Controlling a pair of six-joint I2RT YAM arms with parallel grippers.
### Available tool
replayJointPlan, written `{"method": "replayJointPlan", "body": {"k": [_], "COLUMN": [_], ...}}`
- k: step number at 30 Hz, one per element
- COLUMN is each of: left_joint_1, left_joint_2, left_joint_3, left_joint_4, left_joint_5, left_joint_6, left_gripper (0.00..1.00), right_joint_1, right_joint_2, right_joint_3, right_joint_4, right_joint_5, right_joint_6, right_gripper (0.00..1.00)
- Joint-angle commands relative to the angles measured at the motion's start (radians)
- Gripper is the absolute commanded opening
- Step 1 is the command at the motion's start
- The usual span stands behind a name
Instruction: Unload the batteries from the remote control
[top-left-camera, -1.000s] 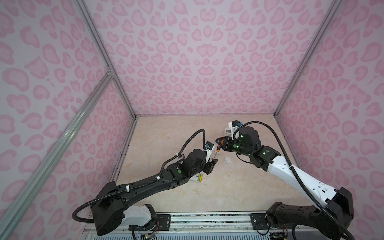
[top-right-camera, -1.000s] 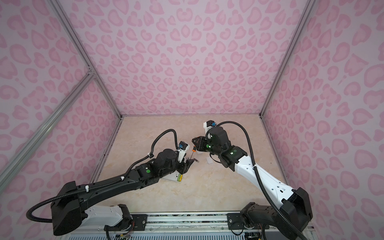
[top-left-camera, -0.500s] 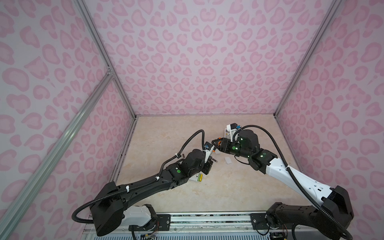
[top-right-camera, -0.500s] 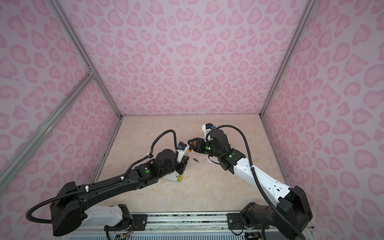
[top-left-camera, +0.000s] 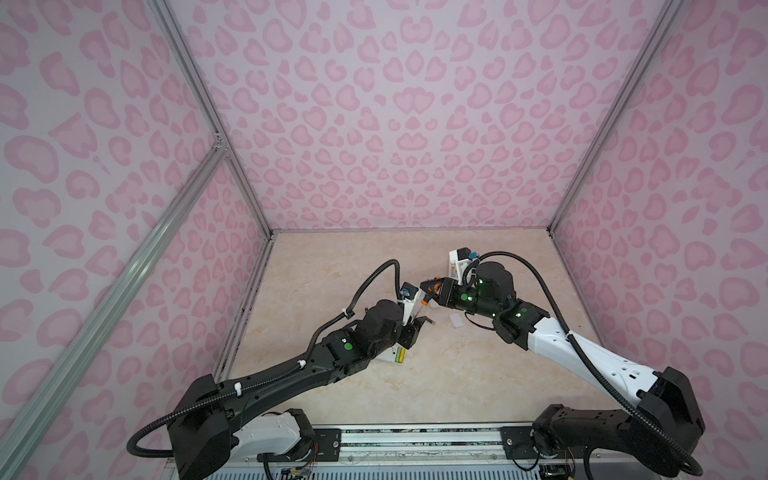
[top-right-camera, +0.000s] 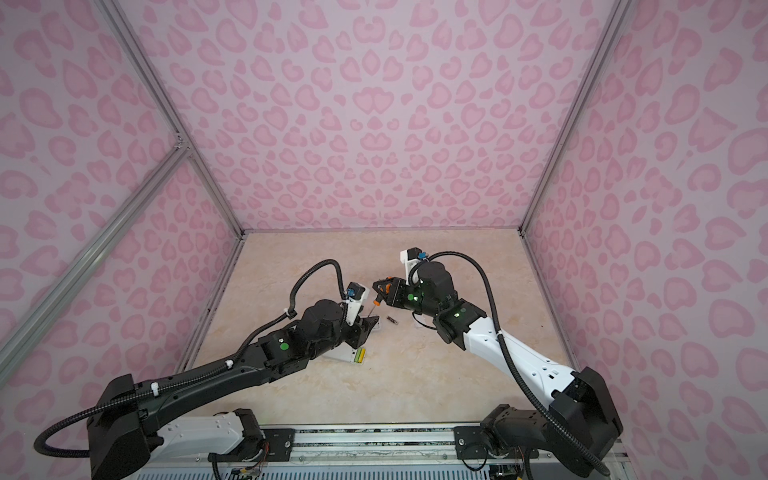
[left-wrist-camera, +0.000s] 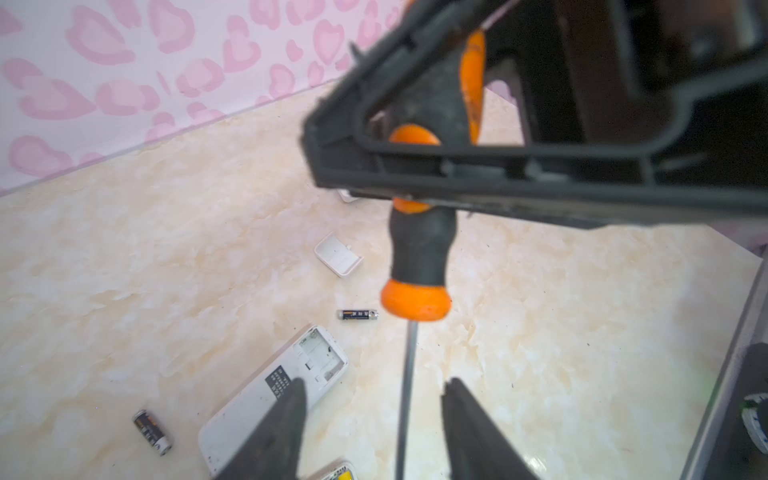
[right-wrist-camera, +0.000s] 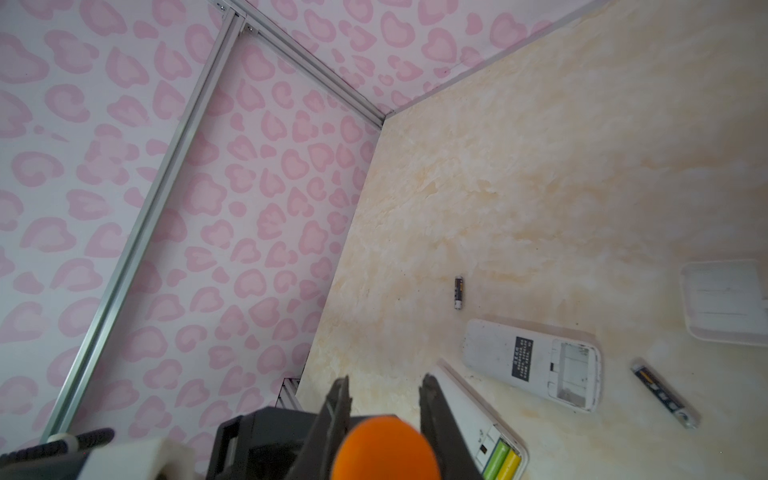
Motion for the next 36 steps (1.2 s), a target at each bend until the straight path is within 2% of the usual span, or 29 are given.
{"method": "replayJointPlan", "body": {"k": [1,3,5,7,9,11,13,18,24,29,36], "left_joint_1": [0.003,0.007,0.026,0.069,0.11,0.114,0.114,0.116,0.12,0.131,0.162], "left_joint_2": [-0.033,-0.061,-0.1,-0.128,-0.138,-0.137,-0.132,-0.07,0.123,0.226,0.232], "left_joint_3": [0.022,0.016,-0.041,-0.139,-0.243,-0.324,-0.374,-0.419,-0.379,-0.306,-0.283], "left_joint_4": [-0.158,-0.264,-0.337,-0.337,-0.271,-0.224,-0.187,-0.06,0.069,0.079,0.05], "left_joint_5": [-0.16,-0.194,-0.19,-0.1,0.018,0.067,0.089,0.151,0.218,0.228,0.231], "left_joint_6": [-0.124,-0.233,-0.399,-0.565,-0.677,-0.769,-0.83,-0.859,-0.847,-0.808,-0.785], "left_gripper": [0.62,0.61,0.59,0.57,0.46,0.3,0.25,0.16,0.12,0.12,0.12], "right_joint_1": [0.034,0.071,0.106,0.133,0.158,0.179,0.195,0.208,0.208,0.207,0.202], "right_joint_2": [-0.013,-0.003,0.029,0.073,0.121,0.168,0.204,0.249,0.212,0.173,0.179], "right_joint_3": [-0.04,-0.075,-0.102,-0.113,-0.115,-0.109,-0.099,-0.103,-0.152,-0.182,-0.172], "right_joint_4": [-0.004,0.046,0.107,0.15,0.176,0.199,0.203,0.217,0.202,0.175,0.174], "right_joint_5": [0.179,0.249,0.29,0.303,0.305,0.295,0.295,0.294,0.342,0.387,0.429], "right_joint_6": [-0.096,-0.125,-0.141,-0.15,-0.158,-0.168,-0.178,-0.178,-0.174,-0.194,-0.243], "right_gripper": [0.0,0.0,0.0,0.0,0.0,0.0,0.0,0.0,0.0,0.0,0.0]}}
